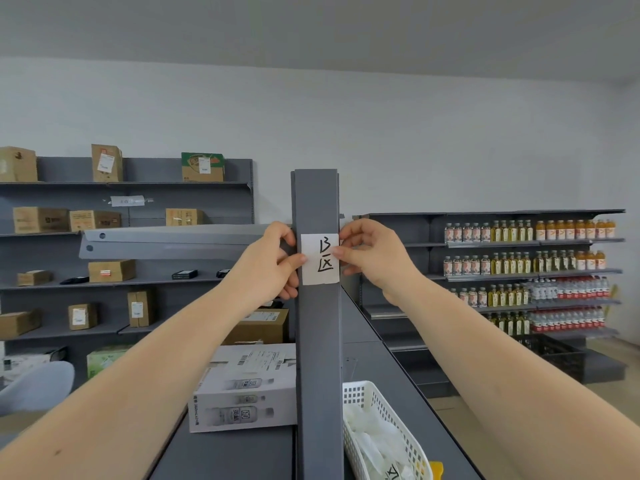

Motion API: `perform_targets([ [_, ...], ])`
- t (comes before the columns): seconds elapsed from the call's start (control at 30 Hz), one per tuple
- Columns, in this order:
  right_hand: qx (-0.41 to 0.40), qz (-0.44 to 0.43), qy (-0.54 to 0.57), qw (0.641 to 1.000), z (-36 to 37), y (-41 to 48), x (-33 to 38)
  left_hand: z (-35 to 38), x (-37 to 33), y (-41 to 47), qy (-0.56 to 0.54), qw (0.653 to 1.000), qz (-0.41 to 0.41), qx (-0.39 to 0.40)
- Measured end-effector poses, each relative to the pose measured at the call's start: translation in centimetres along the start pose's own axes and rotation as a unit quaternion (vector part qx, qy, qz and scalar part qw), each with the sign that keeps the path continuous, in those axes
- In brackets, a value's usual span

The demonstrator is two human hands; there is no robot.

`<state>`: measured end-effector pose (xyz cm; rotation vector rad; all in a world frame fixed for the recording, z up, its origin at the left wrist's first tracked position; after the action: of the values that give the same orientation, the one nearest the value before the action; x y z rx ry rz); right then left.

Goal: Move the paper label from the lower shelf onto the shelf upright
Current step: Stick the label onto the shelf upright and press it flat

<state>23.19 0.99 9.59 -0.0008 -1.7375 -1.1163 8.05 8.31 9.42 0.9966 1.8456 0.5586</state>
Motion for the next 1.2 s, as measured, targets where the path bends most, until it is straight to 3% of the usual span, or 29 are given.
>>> perform_targets([
  [0.1, -0.010, -0.009, -0.010, 1.000, -0.4, -0.8, -0.4, 0.0, 0.4, -0.5, -0.006, 1.000, -0.006, -0.006],
  [0.23, -0.016, -0.040, -0.120, 0.992, 0.3, -2.2, -0.8, -0.3, 0.5, -1.3, 0.026, 0.997, 0.014, -0.065],
  [0.47, -0.030, -0.076, -0.140, 0.987, 0.8, -2.1, -0.1, -0.7, 0.0, -1.1, 0.036, 0.992, 0.015, -0.122],
  [0.9, 0.049, -0.082, -0.128, 0.987, 1.3, -1.9, -0.5, -0.7, 0.3, -1.3, 0.036, 0.994, 0.052, -0.085],
  [1.2, 0.107, -0.068, -0.128, 0.984, 1.4, -1.8, -0.6, -0.2, 0.4, -1.2, 0.021, 0.999, 0.031, -0.030],
])
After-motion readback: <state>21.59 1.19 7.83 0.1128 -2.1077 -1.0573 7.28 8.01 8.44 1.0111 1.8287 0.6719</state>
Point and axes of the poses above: each hand's wrist, its own y-axis towards the middle knuckle, its own z-axis out of the palm, x = y × z, the point moved 10 cm from there along y, towards the middle knuckle, and after that the axes turned 9 degrees about -x, right-handed, at the moved point
